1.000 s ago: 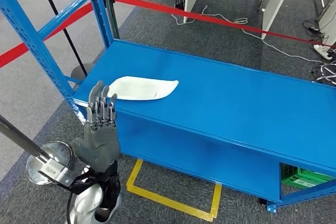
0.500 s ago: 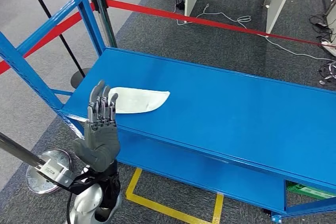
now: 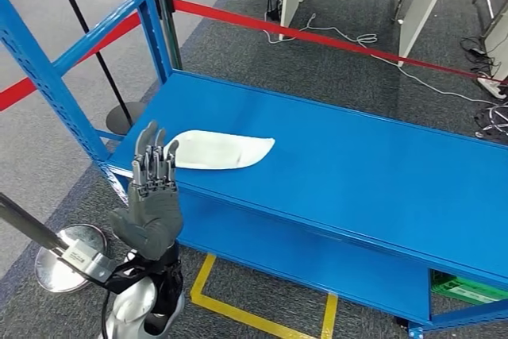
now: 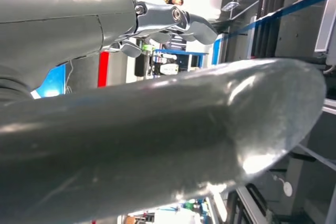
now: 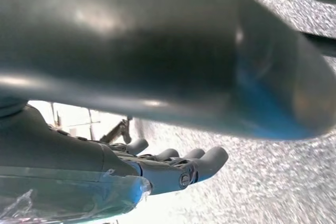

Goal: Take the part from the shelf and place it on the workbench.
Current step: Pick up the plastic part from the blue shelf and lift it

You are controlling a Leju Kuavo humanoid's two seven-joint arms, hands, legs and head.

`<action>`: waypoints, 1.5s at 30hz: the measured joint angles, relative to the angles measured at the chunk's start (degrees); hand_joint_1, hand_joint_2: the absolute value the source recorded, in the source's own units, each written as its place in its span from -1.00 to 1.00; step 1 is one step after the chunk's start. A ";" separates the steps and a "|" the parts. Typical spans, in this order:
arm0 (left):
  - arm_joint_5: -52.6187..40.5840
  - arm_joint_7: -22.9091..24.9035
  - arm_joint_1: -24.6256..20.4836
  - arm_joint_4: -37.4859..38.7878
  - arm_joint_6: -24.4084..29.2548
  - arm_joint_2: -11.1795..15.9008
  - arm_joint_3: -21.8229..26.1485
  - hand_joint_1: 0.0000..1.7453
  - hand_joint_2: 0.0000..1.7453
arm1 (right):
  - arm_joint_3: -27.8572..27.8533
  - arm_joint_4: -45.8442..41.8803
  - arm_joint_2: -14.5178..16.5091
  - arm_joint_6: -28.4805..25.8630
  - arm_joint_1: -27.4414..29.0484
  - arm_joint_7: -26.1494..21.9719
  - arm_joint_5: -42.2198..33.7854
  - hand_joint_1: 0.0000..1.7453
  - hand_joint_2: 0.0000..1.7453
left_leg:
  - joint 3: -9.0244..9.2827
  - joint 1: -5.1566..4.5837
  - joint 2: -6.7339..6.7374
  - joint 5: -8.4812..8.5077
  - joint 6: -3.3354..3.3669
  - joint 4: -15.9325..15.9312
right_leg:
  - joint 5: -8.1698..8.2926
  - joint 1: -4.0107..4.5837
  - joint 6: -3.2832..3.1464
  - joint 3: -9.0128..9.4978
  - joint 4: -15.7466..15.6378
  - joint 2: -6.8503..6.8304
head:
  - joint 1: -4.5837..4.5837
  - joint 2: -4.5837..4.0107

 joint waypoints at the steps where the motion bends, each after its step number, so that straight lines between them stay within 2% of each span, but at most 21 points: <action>1: 0.01 0.03 0.00 0.00 -0.05 0.01 -0.03 -1.00 -1.00 | -0.19 0.00 0.00 0.17 0.02 0.24 -0.10 -1.00 -1.00 | -0.07 -0.06 0.02 0.03 0.11 0.01 | -2.00 0.00 0.11 -1.51 3.89 0.00 | 0.04 0.00; 3: 0.01 0.09 0.00 0.00 -0.13 0.02 -0.04 -1.00 -1.00 | -0.44 0.00 0.00 0.46 -0.01 0.63 -0.20 -1.00 -1.00 | -0.14 -0.18 0.02 0.05 0.17 0.03 | -3.54 0.01 0.15 -2.78 7.97 0.01 | 0.06 0.00; 4: 0.01 0.14 0.00 0.00 -0.16 0.02 -0.04 -1.00 -1.00 | -0.52 0.00 0.00 0.63 -0.04 0.82 -0.23 -1.00 -1.00 | -0.11 -0.21 0.00 0.04 0.17 0.04 | -2.77 0.02 0.08 -1.87 6.83 0.00 | 0.06 0.00; 8: 0.02 0.36 -0.03 0.00 -0.27 0.02 -0.10 -1.00 -1.00 | -1.10 -0.01 0.01 1.37 -0.16 1.76 -0.38 -1.00 -1.00 | 0.01 -0.40 -0.19 -0.15 -0.38 0.16 | 1.97 0.11 -0.49 5.92 -6.85 0.02 | 0.03 0.00; 12: 0.01 0.37 -0.01 -0.06 -0.21 0.04 -0.04 -1.00 -1.00 | -1.37 -0.02 0.01 1.31 0.04 -0.30 0.70 -1.00 -1.00 | -0.14 -0.33 -0.19 -0.31 -1.54 0.18 | 2.29 0.29 -1.57 6.54 -8.20 0.15 | -0.04 0.00; 14: -0.08 0.20 0.03 -0.20 0.01 0.09 0.07 -1.00 -1.00 | -1.30 -0.02 0.02 1.05 0.11 -3.41 1.70 -1.00 -1.00 | -1.59 -0.28 -0.13 -2.27 -2.19 3.21 | 2.39 0.03 -2.12 6.72 -8.52 0.09 | -0.16 0.00; 16: -0.15 0.04 0.08 -0.28 0.25 0.14 0.17 -1.00 -1.00 | -1.21 -0.02 0.02 0.87 0.12 -5.56 2.27 -1.00 -1.00 | -5.14 -0.20 -0.09 -5.45 -2.58 10.03 | 2.29 -0.06 -2.41 6.75 -8.55 0.01 | -0.27 0.00; 18: -0.16 0.02 0.14 -0.28 0.43 0.16 0.32 -1.00 -1.00 | -1.17 -0.02 0.01 0.82 0.23 -6.13 2.38 -1.00 -1.00 | -8.14 -0.11 -0.09 -6.54 -2.76 14.99 | 2.20 -0.07 -2.48 6.79 -8.55 -0.05 | -0.27 0.00; 20: -0.16 0.02 0.18 -0.29 0.50 0.17 0.44 -1.00 -1.00 | -1.18 -0.02 0.00 0.79 0.33 -6.27 2.41 -1.00 -1.00 | -7.50 0.00 -0.07 -3.67 -2.79 12.67 | 2.09 -0.15 -2.39 6.94 -8.54 0.00 | -0.26 0.00; 23: -0.16 0.01 0.19 -0.33 0.48 0.16 0.46 -1.00 -1.00 | -1.17 -0.02 0.00 0.82 0.34 -6.31 2.40 -1.00 -1.00 | -2.78 0.17 -0.03 1.11 -2.63 2.65 | 1.76 -0.05 -1.67 7.09 -8.35 0.20 | -0.38 0.00; 25: -0.16 -0.01 0.23 -0.34 0.40 0.14 0.46 -1.00 -1.00 | -1.18 -0.02 0.00 1.15 0.38 -6.14 1.91 -1.00 -1.00 | -1.81 0.10 -0.14 1.18 -1.99 0.25 | 1.70 0.13 -0.97 6.99 -8.39 0.23 | -0.37 0.00; 28: -0.16 -0.03 0.26 -0.35 0.04 0.05 0.44 -1.00 -1.00 | -1.31 -0.02 0.00 2.23 0.33 -5.13 0.60 -1.00 -1.00 | -1.73 0.14 -0.23 1.23 -0.79 -0.01 | 1.05 -0.06 -0.07 6.68 -7.84 0.12 | -0.15 0.00; 30: -0.16 -0.04 0.25 -0.35 -0.29 0.01 0.40 -1.00 -1.00 | -1.51 -0.02 0.00 2.91 0.26 -4.50 0.12 -1.00 0.00 | -1.52 0.20 -0.17 1.18 -0.28 -0.11 | -1.77 -0.08 0.28 4.32 -2.79 0.04 | 0.15 0.00; 32: -0.15 -0.05 0.25 -0.34 -0.45 0.02 0.40 -1.00 -1.00 | -1.65 -0.03 -0.02 3.35 0.26 -4.47 0.56 -1.00 1.00 | -1.44 0.05 -0.11 1.06 -0.01 -0.10 | -5.01 -0.05 0.39 0.47 4.96 0.02 | 0.33 0.00; 34: -0.12 -0.05 0.25 -0.33 -0.55 0.02 0.40 -1.00 -1.00 | -1.67 -0.04 -0.16 3.70 0.23 -4.92 1.60 -1.00 1.00 | -1.30 0.00 -0.13 0.94 0.13 -0.08 | -4.82 -0.07 0.41 -1.01 7.46 0.03 | 0.36 0.00; 36: -0.09 -0.05 0.25 -0.33 -0.61 0.02 0.40 -1.00 -1.00 | -1.62 -0.06 -0.40 3.76 0.15 -5.48 2.56 -1.00 1.00 | -0.97 0.07 -0.21 0.65 0.13 0.08 | -0.93 -0.43 1.14 1.88 1.42 0.01 | 0.38 0.00; 37: -0.08 -0.05 0.25 -0.33 -0.62 0.02 0.42 -1.00 -1.00 | -1.59 -0.07 -0.45 3.59 0.08 -5.69 2.85 -1.00 1.00 | -0.91 -0.06 -0.27 0.40 -0.02 0.35 | 0.50 -0.70 1.96 3.91 -2.52 0.10 | 0.47 0.00; 38: -0.07 -0.05 0.25 -0.33 -0.62 0.02 0.43 -1.00 -1.00 | -1.56 -0.07 -0.46 3.33 0.02 -5.82 2.96 -1.00 1.00 | -0.96 -0.25 -0.36 0.18 -0.13 0.72 | 1.59 -0.97 2.07 5.45 -5.51 0.30 | 0.59 0.00; 40: -0.04 -0.05 0.25 -0.34 -0.62 0.04 0.48 -1.00 -1.00 | -1.55 -0.07 -0.39 2.81 -0.18 -5.81 2.72 -1.00 1.00 | -1.22 -0.66 -0.47 0.05 -0.22 1.11 | 1.65 -1.14 1.37 6.41 -7.50 0.73 | 0.52 0.00; 41: -0.03 -0.05 0.25 -0.35 -0.62 0.05 0.49 -1.00 -1.00 | -1.57 -0.07 -0.38 2.64 -0.24 -5.66 2.54 -1.00 1.00 | -1.27 -0.64 -0.48 0.14 -0.19 1.06 | 1.86 -1.09 0.55 6.30 -7.50 0.89 | 0.38 0.00; 45: -0.03 -0.05 0.25 -0.34 -0.62 0.06 0.49 -1.00 -1.00 | -1.63 -0.14 -0.40 2.58 -0.23 -4.84 2.04 -1.00 1.00 | -1.12 -0.34 -0.40 0.42 -0.75 0.49 | 1.76 -0.64 0.03 6.15 -7.49 1.05 | 0.18 0.00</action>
